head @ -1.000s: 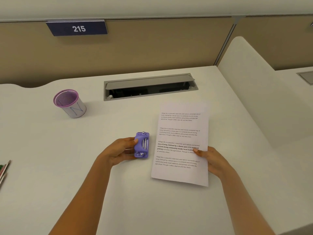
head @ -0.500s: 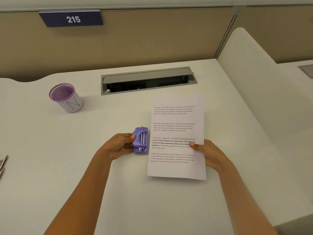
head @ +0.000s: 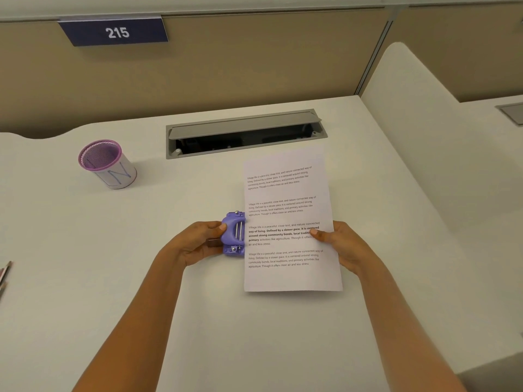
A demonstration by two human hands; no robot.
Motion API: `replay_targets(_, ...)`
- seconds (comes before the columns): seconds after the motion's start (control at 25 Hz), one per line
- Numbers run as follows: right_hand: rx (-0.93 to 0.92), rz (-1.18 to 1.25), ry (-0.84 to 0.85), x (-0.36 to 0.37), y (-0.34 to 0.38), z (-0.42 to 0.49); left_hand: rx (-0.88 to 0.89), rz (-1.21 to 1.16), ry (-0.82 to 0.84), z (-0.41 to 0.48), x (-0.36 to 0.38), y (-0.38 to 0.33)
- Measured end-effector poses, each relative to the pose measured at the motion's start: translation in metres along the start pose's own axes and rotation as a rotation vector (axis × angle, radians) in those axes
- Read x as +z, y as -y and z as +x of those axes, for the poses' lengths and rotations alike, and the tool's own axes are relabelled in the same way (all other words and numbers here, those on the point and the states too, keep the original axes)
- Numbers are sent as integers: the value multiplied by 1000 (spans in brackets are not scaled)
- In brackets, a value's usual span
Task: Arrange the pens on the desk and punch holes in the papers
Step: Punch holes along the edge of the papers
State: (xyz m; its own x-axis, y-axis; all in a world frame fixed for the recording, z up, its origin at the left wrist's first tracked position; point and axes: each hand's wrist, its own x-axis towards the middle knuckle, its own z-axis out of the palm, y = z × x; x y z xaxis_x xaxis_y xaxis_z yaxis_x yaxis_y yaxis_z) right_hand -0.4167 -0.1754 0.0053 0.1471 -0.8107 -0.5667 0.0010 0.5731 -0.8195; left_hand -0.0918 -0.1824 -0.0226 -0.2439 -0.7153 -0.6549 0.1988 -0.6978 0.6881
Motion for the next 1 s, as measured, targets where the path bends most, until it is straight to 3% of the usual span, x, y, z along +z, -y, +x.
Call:
replay_targets(0.68,9,10,13,17,-5,8,-9,-62,19,0,2,2)
replay_targets(1.0,60,50,47,11,-6,15,2,-68,-59,-1,9,1)
